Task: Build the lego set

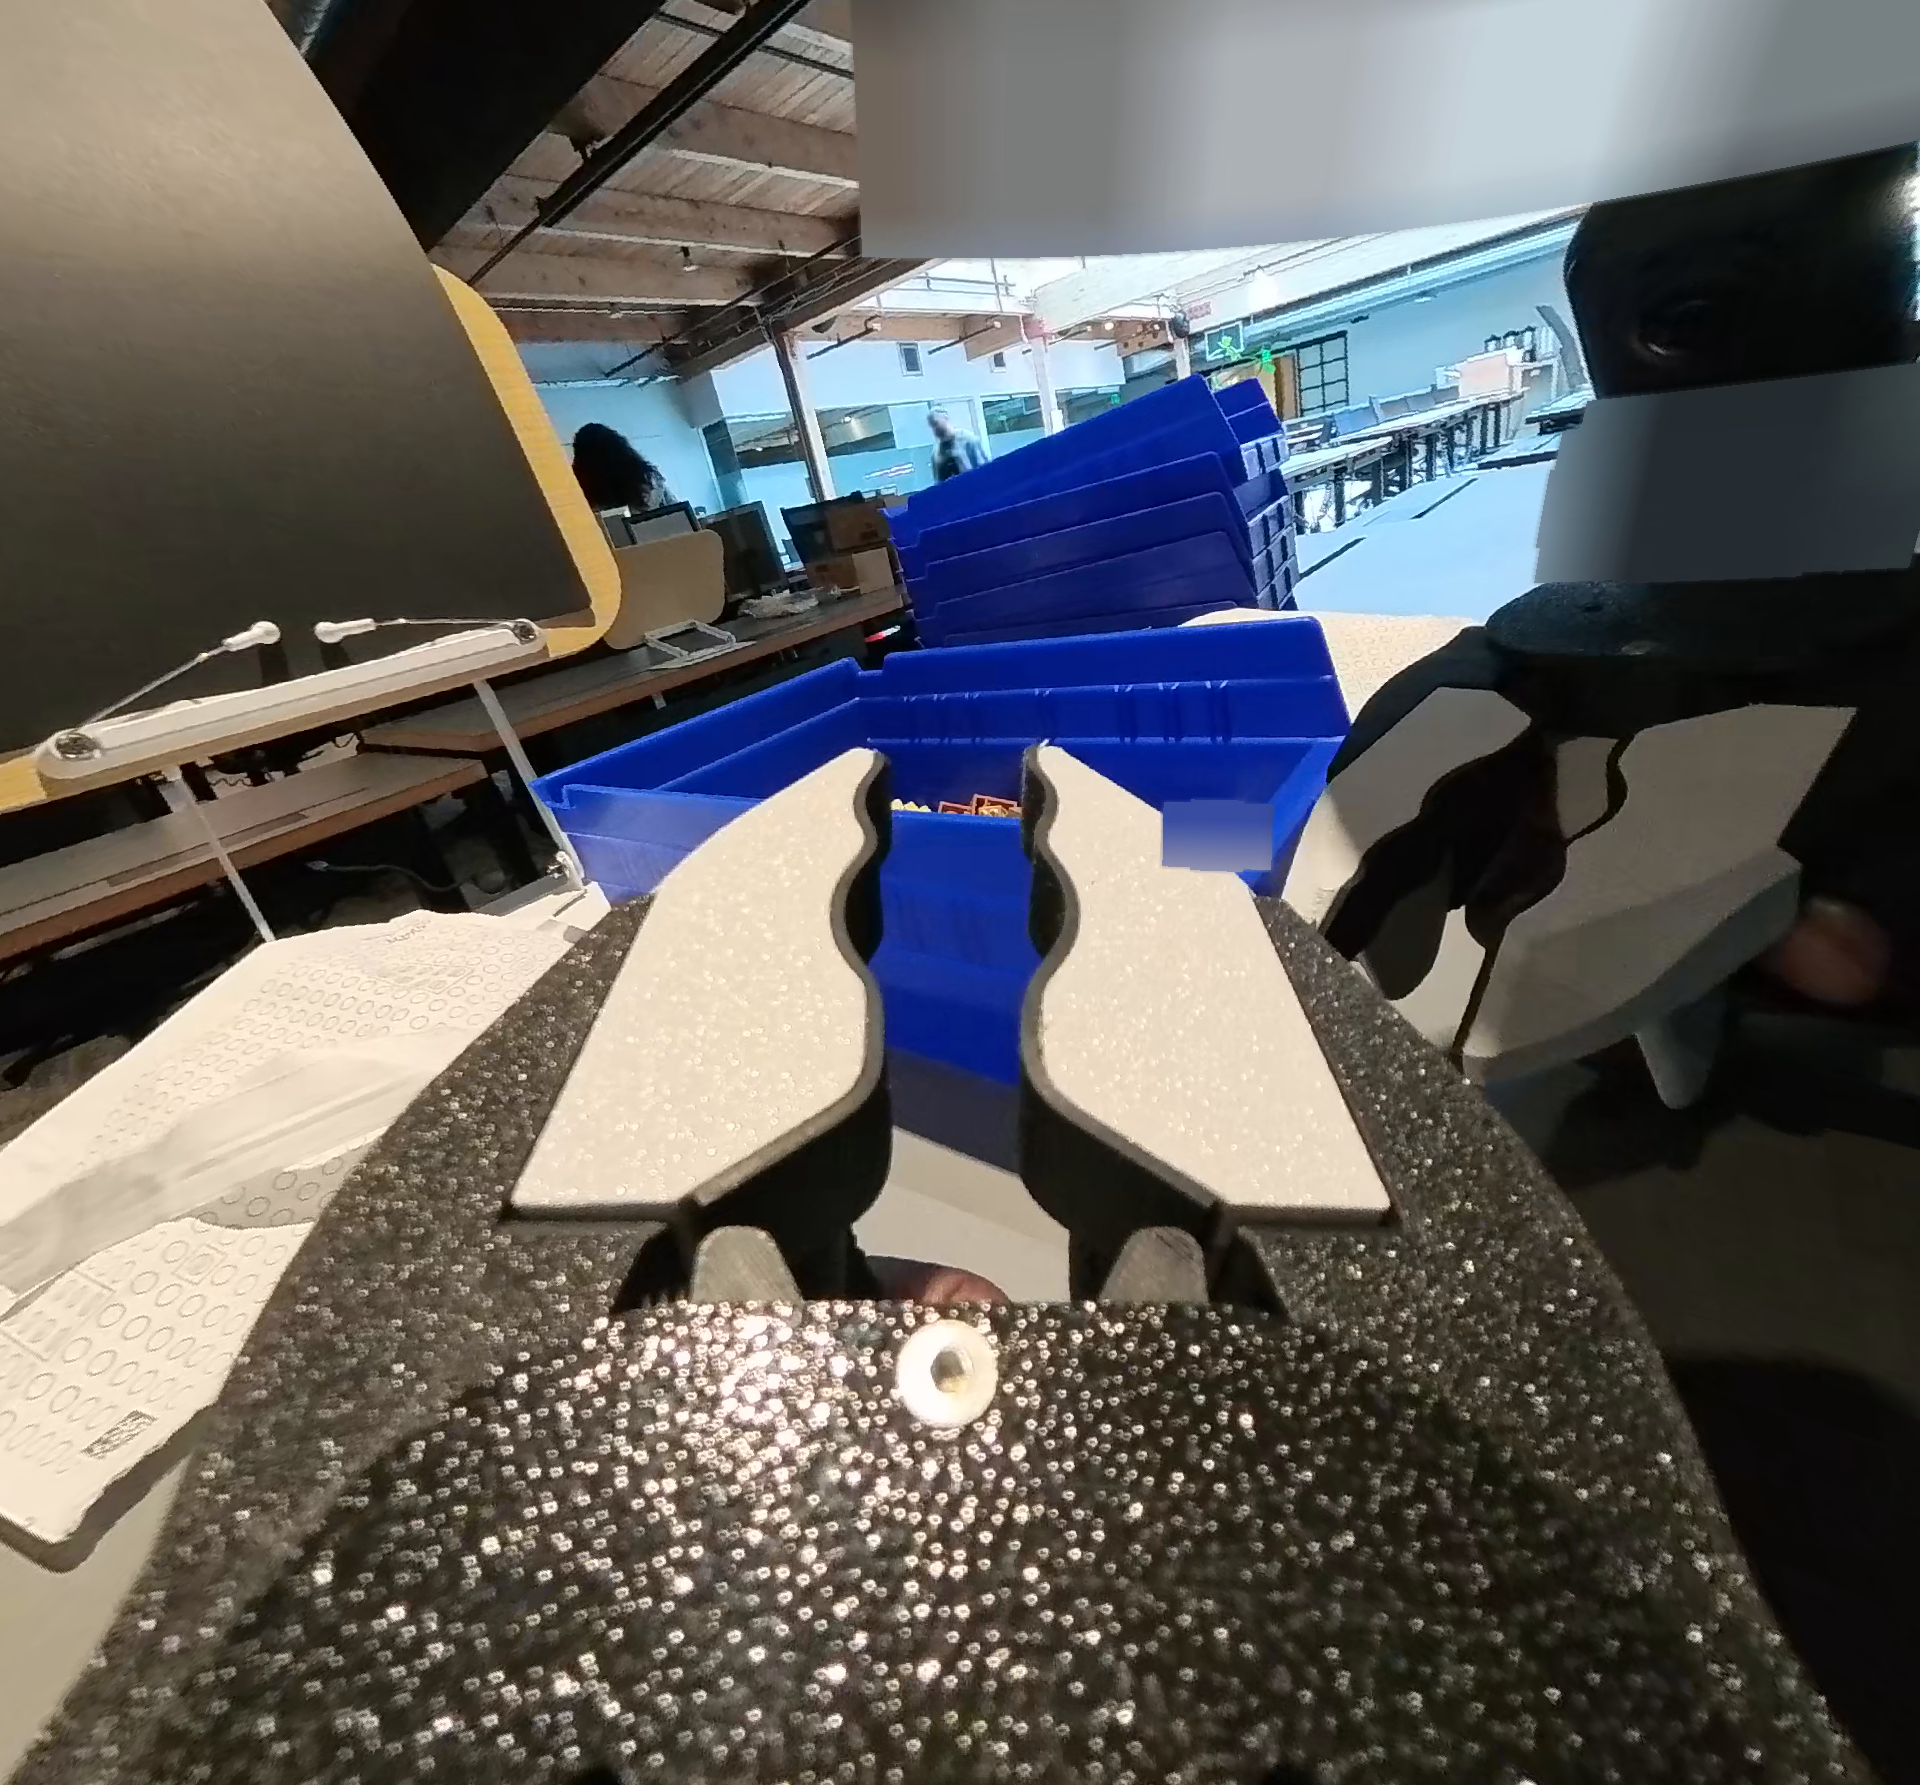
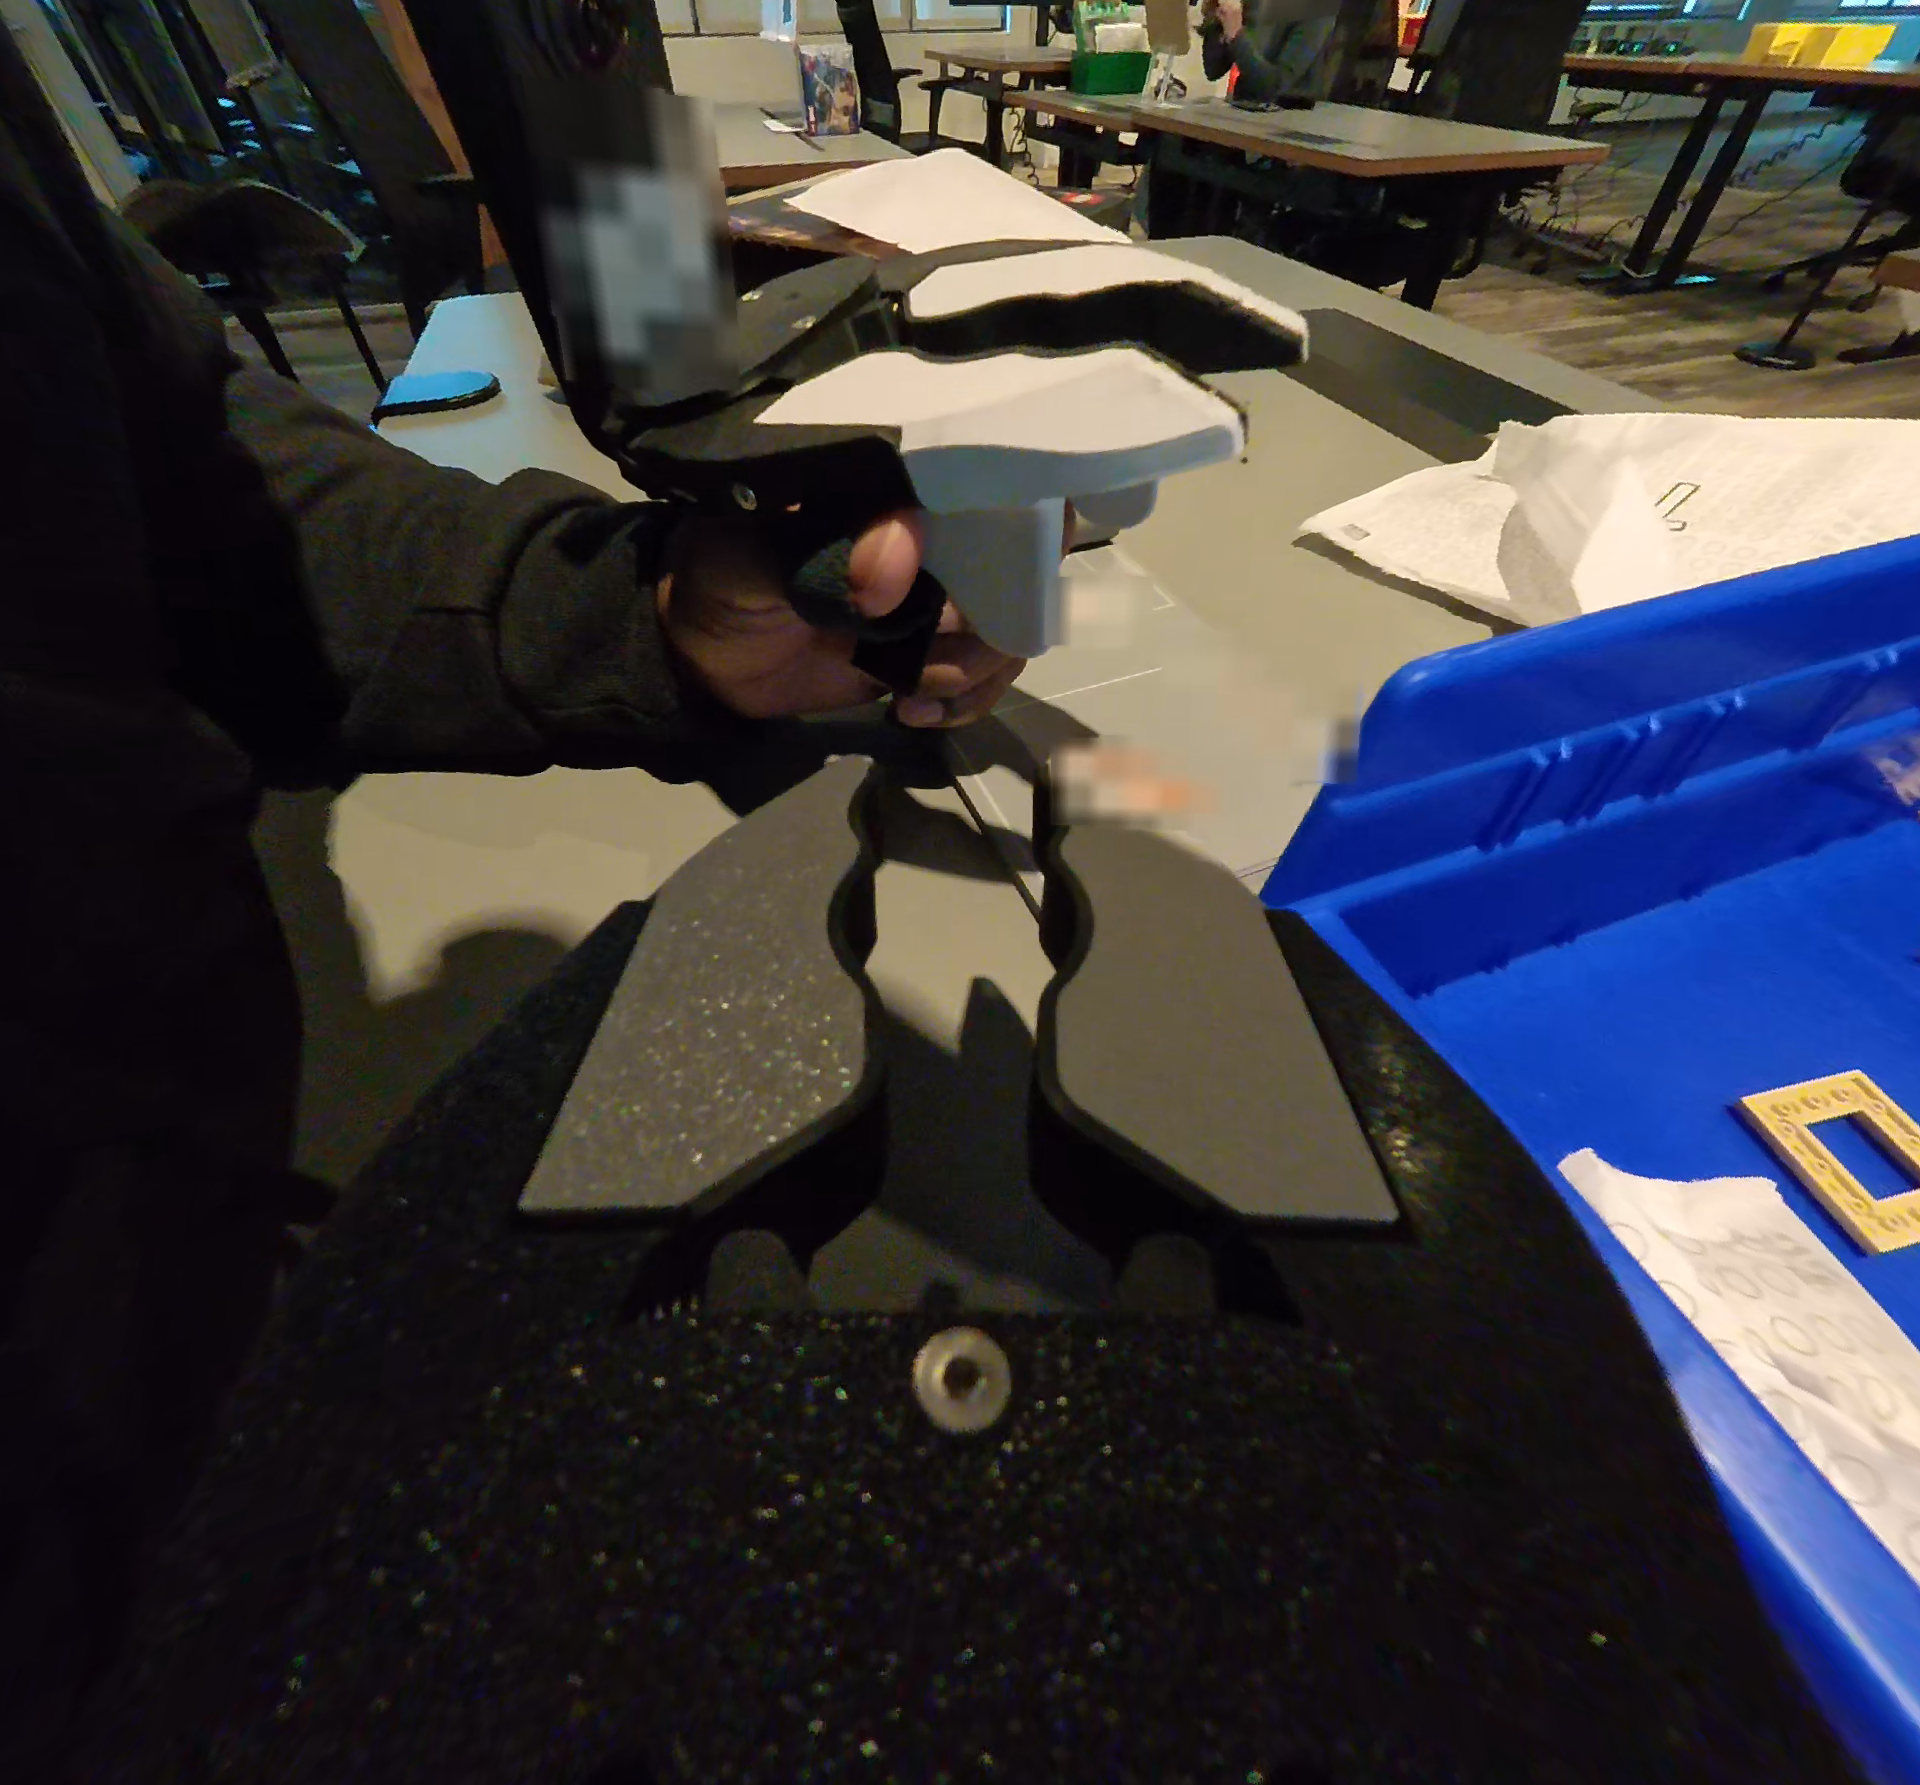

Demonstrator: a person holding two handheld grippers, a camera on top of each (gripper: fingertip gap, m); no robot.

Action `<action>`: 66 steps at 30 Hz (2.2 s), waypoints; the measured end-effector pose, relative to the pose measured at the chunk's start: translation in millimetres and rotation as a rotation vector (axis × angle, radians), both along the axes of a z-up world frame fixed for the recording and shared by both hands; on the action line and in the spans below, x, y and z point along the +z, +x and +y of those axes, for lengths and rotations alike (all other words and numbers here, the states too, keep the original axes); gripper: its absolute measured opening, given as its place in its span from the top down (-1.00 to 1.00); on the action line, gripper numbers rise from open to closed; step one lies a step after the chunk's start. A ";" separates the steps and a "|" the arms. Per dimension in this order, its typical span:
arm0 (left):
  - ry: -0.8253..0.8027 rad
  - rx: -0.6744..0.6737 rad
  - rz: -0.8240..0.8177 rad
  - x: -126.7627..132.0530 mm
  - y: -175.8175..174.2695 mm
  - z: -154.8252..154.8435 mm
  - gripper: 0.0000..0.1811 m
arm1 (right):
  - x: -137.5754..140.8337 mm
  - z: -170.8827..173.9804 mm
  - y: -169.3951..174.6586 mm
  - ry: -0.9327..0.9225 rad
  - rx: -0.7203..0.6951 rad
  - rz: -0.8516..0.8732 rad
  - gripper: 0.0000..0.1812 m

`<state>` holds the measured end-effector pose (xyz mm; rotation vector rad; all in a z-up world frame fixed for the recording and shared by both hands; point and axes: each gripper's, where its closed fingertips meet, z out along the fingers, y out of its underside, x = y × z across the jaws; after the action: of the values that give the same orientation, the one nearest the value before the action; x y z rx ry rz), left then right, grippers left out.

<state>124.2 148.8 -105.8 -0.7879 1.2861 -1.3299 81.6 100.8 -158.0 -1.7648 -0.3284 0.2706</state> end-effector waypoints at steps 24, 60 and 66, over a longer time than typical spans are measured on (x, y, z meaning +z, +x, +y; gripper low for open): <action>0.010 0.003 -0.002 -0.8 0.2 -1.0 0.75 | 0.5 0.3 -2.4 -0.001 0.014 0.032 0.71; 0.826 -0.579 0.901 -12.7 216.4 -46.3 0.75 | 6.0 -1.2 -2.9 0.038 0.016 0.012 0.73; 1.160 -0.603 1.158 -99.1 251.9 -26.1 0.84 | 10.4 -2.4 -0.8 0.055 0.015 -0.011 0.74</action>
<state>376.1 122.7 -204.9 -0.2402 2.9458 -0.1710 80.8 98.5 -147.7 -1.7103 -0.3537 0.2608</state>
